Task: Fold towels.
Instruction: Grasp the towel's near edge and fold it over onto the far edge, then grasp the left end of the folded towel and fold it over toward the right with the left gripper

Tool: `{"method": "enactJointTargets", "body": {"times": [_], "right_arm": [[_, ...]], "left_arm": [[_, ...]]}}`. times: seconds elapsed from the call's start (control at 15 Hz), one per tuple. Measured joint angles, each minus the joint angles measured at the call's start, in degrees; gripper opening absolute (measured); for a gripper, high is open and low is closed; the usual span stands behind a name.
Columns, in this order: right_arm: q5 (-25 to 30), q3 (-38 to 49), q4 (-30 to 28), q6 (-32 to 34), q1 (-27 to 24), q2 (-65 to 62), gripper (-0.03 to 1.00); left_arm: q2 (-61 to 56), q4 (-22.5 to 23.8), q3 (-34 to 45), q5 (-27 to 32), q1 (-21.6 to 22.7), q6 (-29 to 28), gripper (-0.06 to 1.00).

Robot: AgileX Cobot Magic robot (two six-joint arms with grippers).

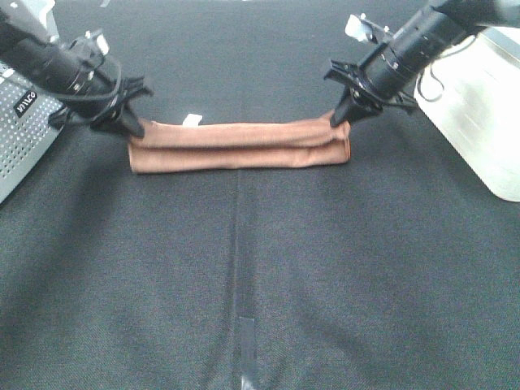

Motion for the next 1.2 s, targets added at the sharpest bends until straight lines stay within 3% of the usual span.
{"method": "enactJointTargets", "body": {"times": [0.27,0.47,0.53,0.67,0.8,0.87,1.0,1.2], "right_arm": [[0.23,-13.18,-0.92,0.74,0.00,8.94,0.00],[-0.17,-15.30,-2.92,2.35,0.00,12.72,0.00],[-0.23,-15.30,-3.84,3.55,0.00,12.95,0.05],[0.06,-15.64,-4.70,4.93,0.00,12.95,0.28],[1.55,-15.81,-5.10,5.21,0.00,12.89,0.60],[2.69,-16.33,-5.33,5.21,0.00,12.78,0.66],[4.93,-17.42,-6.93,5.21,0.00,11.40,0.72],[5.90,-17.59,-8.31,5.21,0.00,9.57,0.73]], "left_arm": [[6.30,0.23,-9.34,-3.50,0.00,-0.40,0.02],[9.80,-0.23,-10.66,-4.13,0.00,-0.52,0.03],[10.03,-0.46,-10.66,-4.13,0.00,-0.52,0.07],[10.03,-2.18,-11.12,-4.13,0.00,-0.57,0.27],[10.03,-4.24,-11.17,-3.78,0.00,-0.63,0.63],[10.03,-4.76,-11.40,-2.86,0.00,-0.63,0.78],[10.03,-4.58,-11.63,-2.18,0.06,-0.74,0.89],[10.03,-2.69,-11.63,-1.95,0.06,-1.66,0.91]]}}
